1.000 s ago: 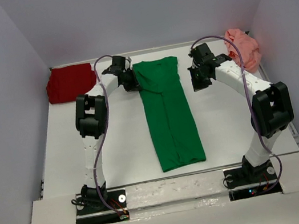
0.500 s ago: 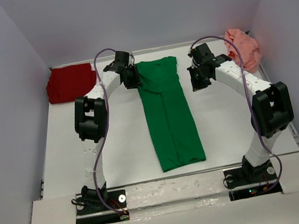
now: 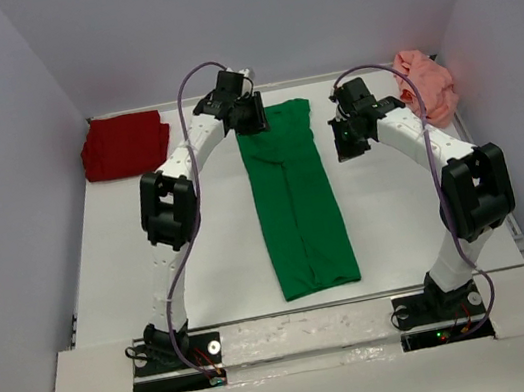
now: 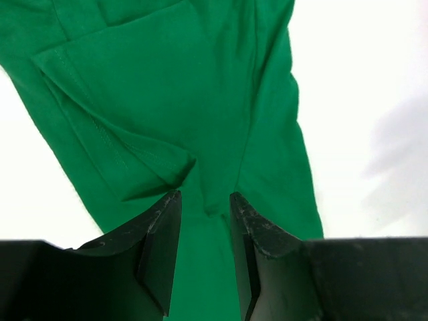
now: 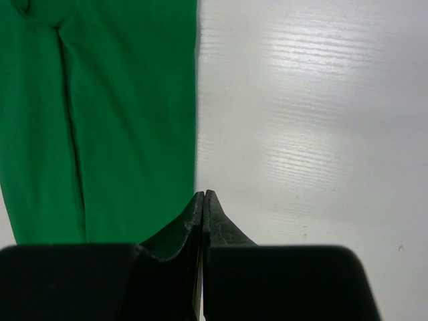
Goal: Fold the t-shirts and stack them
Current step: Fold the tshirt
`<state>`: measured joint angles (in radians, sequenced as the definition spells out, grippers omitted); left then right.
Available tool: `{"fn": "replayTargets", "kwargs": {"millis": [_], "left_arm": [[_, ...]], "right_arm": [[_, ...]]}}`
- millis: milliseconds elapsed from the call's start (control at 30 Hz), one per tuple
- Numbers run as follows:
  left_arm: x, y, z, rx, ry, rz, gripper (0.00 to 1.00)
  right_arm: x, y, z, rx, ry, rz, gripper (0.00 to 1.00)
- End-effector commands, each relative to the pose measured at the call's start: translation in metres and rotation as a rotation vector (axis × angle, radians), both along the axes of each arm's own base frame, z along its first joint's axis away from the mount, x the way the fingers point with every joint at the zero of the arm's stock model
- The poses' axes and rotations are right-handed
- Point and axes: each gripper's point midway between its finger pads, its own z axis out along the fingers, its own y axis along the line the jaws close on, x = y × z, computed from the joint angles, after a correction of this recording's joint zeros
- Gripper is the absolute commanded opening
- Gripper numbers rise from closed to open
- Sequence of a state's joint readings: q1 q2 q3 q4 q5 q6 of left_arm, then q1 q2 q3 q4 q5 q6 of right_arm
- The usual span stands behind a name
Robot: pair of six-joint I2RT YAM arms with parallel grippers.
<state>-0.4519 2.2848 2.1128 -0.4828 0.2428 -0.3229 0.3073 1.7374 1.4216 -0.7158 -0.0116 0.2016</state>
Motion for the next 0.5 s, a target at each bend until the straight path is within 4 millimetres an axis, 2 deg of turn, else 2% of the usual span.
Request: {"fn": "replayTargets", "kwargs": {"millis": [0,267,467], "left_arm": [[-0.001,-0.008,-0.008,0.010,0.018,-0.035,0.44],[-0.011,-0.009,-0.044,0.065,0.066,-0.048,0.44],[-0.015,-0.014,-0.052,0.073,0.078,-0.056,0.44]], "right_arm": [[0.007,0.000,0.012,0.007,-0.062,0.005,0.00],[0.006,0.000,0.015,0.009,-0.067,0.004,0.00],[0.006,0.000,0.010,0.008,-0.056,0.004,0.00]]}}
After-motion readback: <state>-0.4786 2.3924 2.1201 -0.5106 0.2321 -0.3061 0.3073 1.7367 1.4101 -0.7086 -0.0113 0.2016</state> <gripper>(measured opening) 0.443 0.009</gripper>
